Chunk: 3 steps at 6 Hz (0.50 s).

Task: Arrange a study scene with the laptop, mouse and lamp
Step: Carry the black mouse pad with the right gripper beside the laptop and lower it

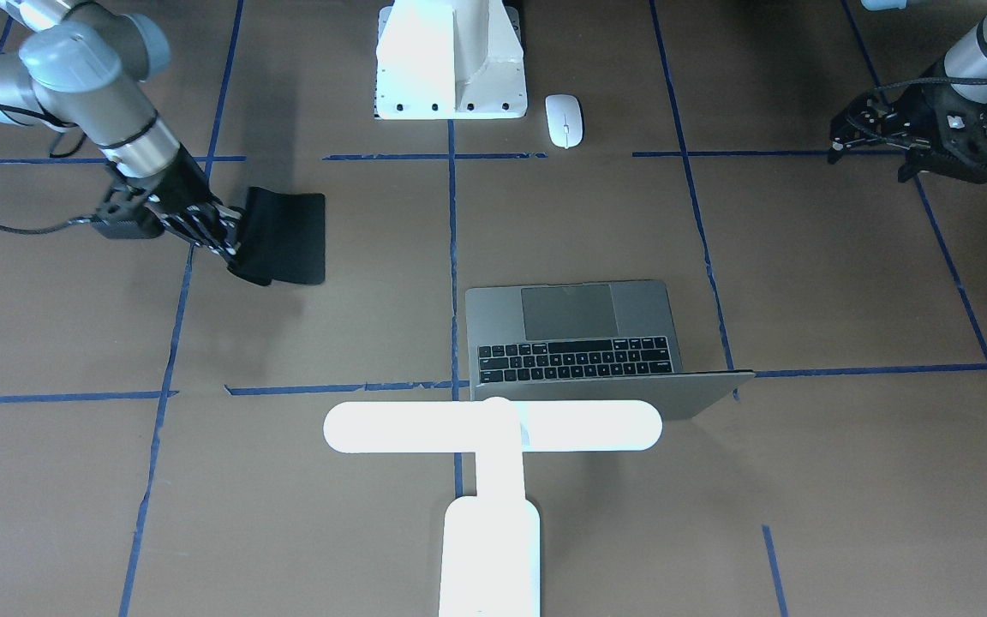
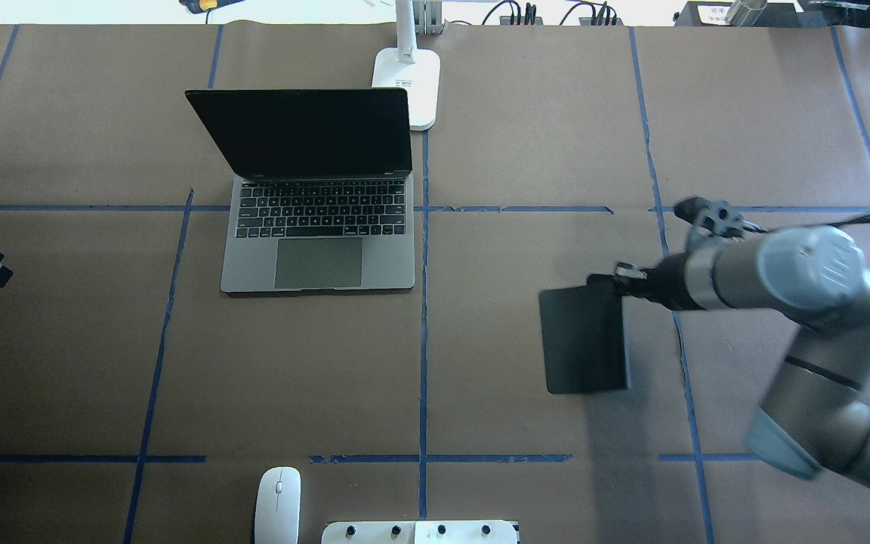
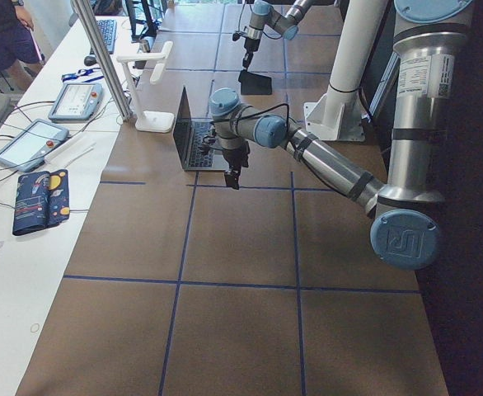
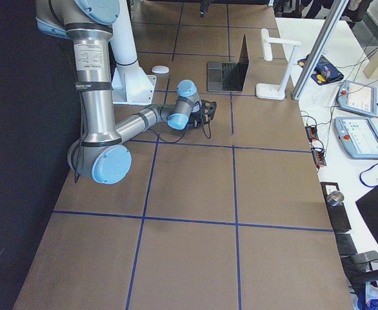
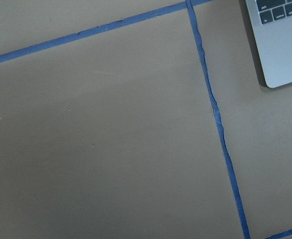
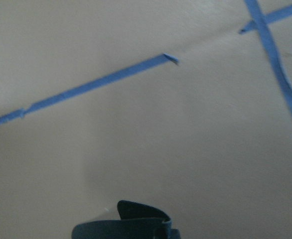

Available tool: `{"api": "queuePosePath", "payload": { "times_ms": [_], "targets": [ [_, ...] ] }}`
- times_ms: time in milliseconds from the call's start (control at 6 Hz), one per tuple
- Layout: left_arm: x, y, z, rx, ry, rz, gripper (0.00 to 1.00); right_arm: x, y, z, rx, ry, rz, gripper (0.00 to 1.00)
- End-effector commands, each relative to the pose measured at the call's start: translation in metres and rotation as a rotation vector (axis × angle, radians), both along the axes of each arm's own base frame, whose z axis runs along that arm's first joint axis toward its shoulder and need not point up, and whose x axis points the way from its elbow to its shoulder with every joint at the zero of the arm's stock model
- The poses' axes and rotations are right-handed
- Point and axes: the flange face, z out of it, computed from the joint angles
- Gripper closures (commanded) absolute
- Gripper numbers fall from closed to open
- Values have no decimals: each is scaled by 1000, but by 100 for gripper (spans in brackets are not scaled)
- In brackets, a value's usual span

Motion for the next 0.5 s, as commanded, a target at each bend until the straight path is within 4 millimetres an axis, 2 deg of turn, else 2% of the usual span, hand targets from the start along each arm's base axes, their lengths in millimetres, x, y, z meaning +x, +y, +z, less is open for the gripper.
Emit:
{"api": "queuePosePath", "payload": {
  "times_ms": [0,333],
  "targets": [
    [0,0,-1,0,1,-1,0,-54,-101,-56,-52,-6,83,100],
    [2,-1,-8,10,10,-1,0,-81,-149,-78,-70,5,101,100]
  ]
}}
